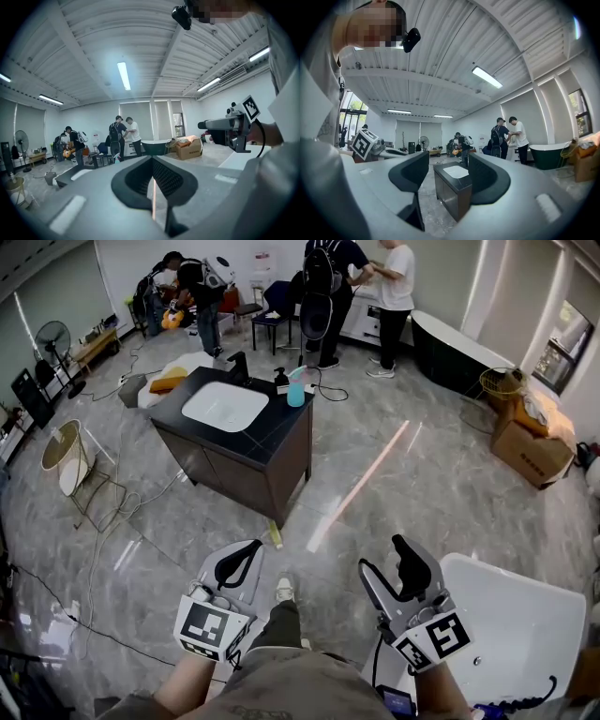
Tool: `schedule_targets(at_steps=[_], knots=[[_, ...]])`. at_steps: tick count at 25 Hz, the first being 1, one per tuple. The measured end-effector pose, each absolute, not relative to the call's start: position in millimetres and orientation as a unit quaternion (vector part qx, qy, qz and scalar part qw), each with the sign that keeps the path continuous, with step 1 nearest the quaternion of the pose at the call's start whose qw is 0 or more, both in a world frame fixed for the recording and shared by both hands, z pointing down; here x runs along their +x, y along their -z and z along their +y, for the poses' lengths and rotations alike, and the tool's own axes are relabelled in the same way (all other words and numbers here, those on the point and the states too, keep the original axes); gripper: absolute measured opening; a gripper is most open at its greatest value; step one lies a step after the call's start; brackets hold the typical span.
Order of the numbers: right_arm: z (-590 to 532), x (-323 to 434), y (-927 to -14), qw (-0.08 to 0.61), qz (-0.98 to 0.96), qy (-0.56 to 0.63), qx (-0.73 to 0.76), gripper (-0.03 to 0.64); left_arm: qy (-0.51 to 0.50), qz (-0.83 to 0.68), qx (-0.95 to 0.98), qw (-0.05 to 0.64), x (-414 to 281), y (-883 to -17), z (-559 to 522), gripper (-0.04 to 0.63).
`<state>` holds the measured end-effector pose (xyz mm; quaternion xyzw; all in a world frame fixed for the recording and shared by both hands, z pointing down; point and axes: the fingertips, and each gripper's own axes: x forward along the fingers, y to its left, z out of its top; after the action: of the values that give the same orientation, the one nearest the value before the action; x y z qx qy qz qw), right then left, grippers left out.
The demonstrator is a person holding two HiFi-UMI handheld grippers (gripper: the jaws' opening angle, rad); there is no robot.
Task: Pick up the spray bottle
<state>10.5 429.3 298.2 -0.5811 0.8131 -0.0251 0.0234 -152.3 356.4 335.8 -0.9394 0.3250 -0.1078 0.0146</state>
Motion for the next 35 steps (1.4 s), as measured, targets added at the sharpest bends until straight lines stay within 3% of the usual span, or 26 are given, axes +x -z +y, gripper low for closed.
schedule_targets(at_steps=[12,35], knots=[[354.6,25.1,-315.0,0.014,0.807,0.040,-0.590,0.285,0.107,0.326,-0.939,0.016,-142.0,-347.6,285.0,0.000],[86.3,30.9,-314.2,-0.007,0.806,0.056,-0.589,0.288,0.115,0.303,-0.946,0.009,-116.1,-349.2,23.3,0.000]])
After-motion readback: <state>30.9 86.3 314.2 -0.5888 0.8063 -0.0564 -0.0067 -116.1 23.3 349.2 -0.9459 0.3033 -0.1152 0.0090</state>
